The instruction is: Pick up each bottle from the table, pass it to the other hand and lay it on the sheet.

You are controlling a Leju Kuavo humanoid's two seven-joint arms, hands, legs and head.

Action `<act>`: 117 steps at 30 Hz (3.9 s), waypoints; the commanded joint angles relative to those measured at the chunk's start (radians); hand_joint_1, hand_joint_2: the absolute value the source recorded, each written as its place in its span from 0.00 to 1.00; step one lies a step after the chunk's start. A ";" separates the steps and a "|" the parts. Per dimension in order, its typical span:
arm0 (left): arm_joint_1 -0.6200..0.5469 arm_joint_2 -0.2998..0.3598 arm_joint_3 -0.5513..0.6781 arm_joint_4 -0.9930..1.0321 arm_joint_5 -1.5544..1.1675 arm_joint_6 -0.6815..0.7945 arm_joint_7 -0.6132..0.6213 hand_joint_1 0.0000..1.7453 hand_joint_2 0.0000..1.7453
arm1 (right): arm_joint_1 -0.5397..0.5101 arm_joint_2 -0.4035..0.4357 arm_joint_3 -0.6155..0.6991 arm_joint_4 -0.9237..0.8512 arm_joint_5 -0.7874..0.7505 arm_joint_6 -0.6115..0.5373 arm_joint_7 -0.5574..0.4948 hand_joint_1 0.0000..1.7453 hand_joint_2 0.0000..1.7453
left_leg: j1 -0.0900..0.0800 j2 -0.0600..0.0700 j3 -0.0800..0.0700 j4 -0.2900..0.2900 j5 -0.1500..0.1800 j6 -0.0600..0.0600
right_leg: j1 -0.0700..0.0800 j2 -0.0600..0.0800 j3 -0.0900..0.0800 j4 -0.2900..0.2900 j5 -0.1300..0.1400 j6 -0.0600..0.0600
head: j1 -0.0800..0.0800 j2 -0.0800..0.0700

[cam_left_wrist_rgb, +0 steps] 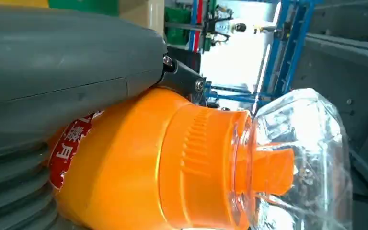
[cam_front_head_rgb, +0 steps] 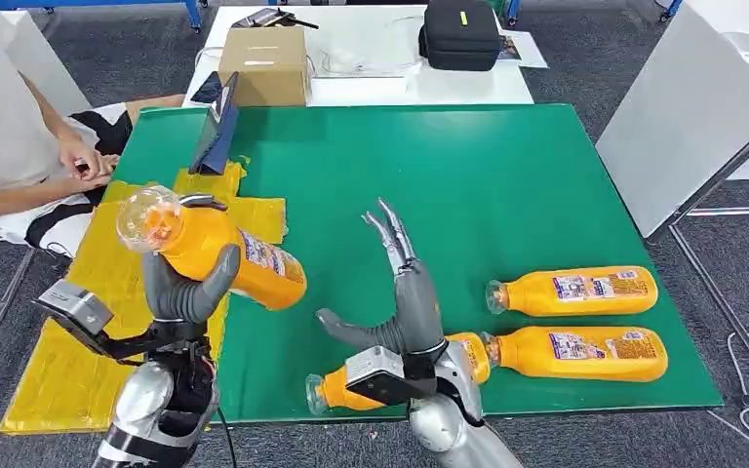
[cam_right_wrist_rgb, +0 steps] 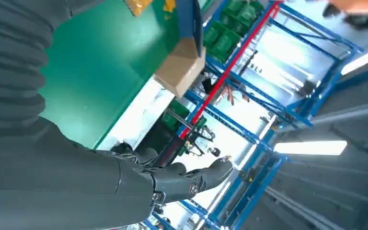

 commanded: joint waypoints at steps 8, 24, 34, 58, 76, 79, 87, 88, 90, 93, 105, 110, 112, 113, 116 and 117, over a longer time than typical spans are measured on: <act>-0.170 0.157 -0.084 0.381 -1.610 0.358 0.374 1.00 1.00 | 0.029 -0.138 -0.004 -0.329 0.020 0.080 0.023 0.00 1.00 | 0.000 -0.006 0.007 -0.003 0.001 0.001 | 0.001 -0.007 0.008 -0.003 -0.001 -0.003 | 0.000 0.000; -0.241 0.198 -0.134 0.867 -1.716 0.320 0.468 1.00 1.00 | 0.008 -0.206 -0.009 -0.383 0.055 0.196 0.056 0.00 1.00 | 0.000 0.002 0.006 -0.001 0.000 0.000 | 0.001 0.001 0.005 -0.002 0.001 -0.004 | 0.000 0.000; -0.246 0.190 -0.126 0.879 -1.710 0.294 0.477 1.00 1.00 | 0.004 -0.210 -0.002 -0.380 0.066 0.207 0.064 0.00 1.00 | 0.001 0.002 0.004 -0.001 0.000 0.000 | 0.001 0.002 0.003 -0.001 0.002 -0.004 | 0.000 0.000; -0.127 0.017 0.250 0.588 -0.876 0.107 0.209 0.00 1.00 | 0.025 -0.560 0.104 -0.127 0.471 0.482 0.285 0.00 1.00 | 0.000 -0.001 0.006 -0.001 -0.001 0.001 | 0.001 -0.001 0.008 -0.003 0.001 -0.004 | 0.000 0.000; 0.154 0.023 0.102 -0.056 -0.512 -0.094 0.075 0.00 1.00 | 0.139 -0.497 0.057 -0.072 0.587 0.473 0.414 0.00 1.00 | 0.000 0.001 0.003 0.000 -0.001 0.000 | 0.001 0.001 0.003 -0.002 0.001 -0.004 | 0.000 0.000; 0.181 0.029 0.062 -0.115 -0.474 -0.114 0.042 0.00 1.00 | 0.138 -0.469 0.060 -0.041 0.589 0.476 0.420 0.00 1.00 | 0.000 0.003 0.005 -0.001 -0.003 0.000 | 0.001 0.002 0.005 -0.002 0.000 -0.005 | -0.001 0.000; 0.193 0.042 -0.012 -0.164 -0.474 -0.112 0.017 0.00 1.00 | 0.105 -0.405 0.066 0.085 0.582 0.493 0.426 0.00 1.00 | 0.001 0.003 0.009 -0.003 -0.003 0.000 | 0.002 0.001 0.008 -0.005 0.001 -0.006 | 0.000 0.000; 0.191 0.046 -0.021 -0.163 -0.475 -0.109 0.012 0.00 1.00 | 0.098 -0.399 0.068 0.100 0.578 0.498 0.426 0.00 1.00 | 0.001 0.003 0.008 -0.003 -0.002 0.000 | 0.002 0.001 0.008 -0.004 0.001 -0.005 | 0.000 0.000; 0.185 0.049 -0.043 -0.160 -0.475 -0.106 0.010 0.00 1.00 | 0.079 -0.365 0.071 0.151 0.565 0.505 0.423 0.05 1.00 | 0.001 0.003 0.005 -0.001 -0.002 0.000 | 0.002 0.001 0.005 -0.003 0.002 -0.004 | 0.000 0.000; 0.177 0.052 -0.060 -0.147 -0.468 -0.108 0.012 0.00 1.00 | 0.062 -0.331 0.070 0.206 0.550 0.484 0.410 0.49 1.00 | 0.001 0.004 0.010 -0.003 -0.002 0.000 | 0.002 0.002 0.008 -0.004 0.002 -0.005 | 0.000 0.000; 0.181 0.048 -0.085 -0.127 -0.485 -0.095 0.036 0.00 1.00 | 0.060 -0.244 0.029 0.178 0.606 0.373 0.440 1.00 1.00 | 0.007 0.018 0.011 -0.004 -0.006 -0.003 | 0.007 0.022 0.003 -0.003 0.003 -0.013 | 0.000 0.000; 0.199 0.042 -0.083 -0.138 -0.498 -0.100 0.047 0.00 1.00 | 0.112 -0.207 -0.034 0.029 0.650 0.273 0.457 1.00 1.00 | 0.009 0.018 0.011 -0.003 -0.003 -0.006 | 0.010 0.024 0.000 -0.002 0.002 -0.013 | 0.000 0.000; 0.207 0.041 -0.083 -0.136 -0.511 -0.104 0.063 0.00 1.00 | 0.149 -0.176 -0.086 -0.040 0.651 0.167 0.431 1.00 1.00 | 0.009 0.019 0.008 -0.003 0.004 -0.009 | 0.010 0.025 -0.001 -0.001 0.010 -0.012 | 0.000 0.000; 0.208 0.039 -0.083 -0.131 -0.513 -0.102 0.064 0.00 1.00 | 0.158 -0.171 -0.096 -0.069 0.650 0.160 0.433 1.00 1.00 | 0.008 0.018 0.005 -0.003 0.008 -0.007 | 0.009 0.023 -0.003 -0.001 0.010 -0.012 | -0.001 0.000; 0.208 0.038 -0.088 -0.105 -0.518 -0.098 0.069 0.00 1.00 | 0.203 -0.148 -0.143 -0.173 0.621 0.059 0.393 1.00 1.00 | 0.009 0.013 -0.001 -0.002 0.009 -0.007 | 0.010 0.020 -0.009 -0.001 0.017 -0.011 | -0.001 0.000; 0.208 0.038 -0.088 -0.105 -0.518 -0.098 0.069 0.00 1.00 | 0.203 -0.148 -0.143 -0.173 0.621 0.059 0.393 1.00 1.00 | 0.008 0.011 0.000 -0.002 0.008 -0.007 | 0.009 0.017 -0.007 -0.001 0.016 -0.011 | 0.000 0.000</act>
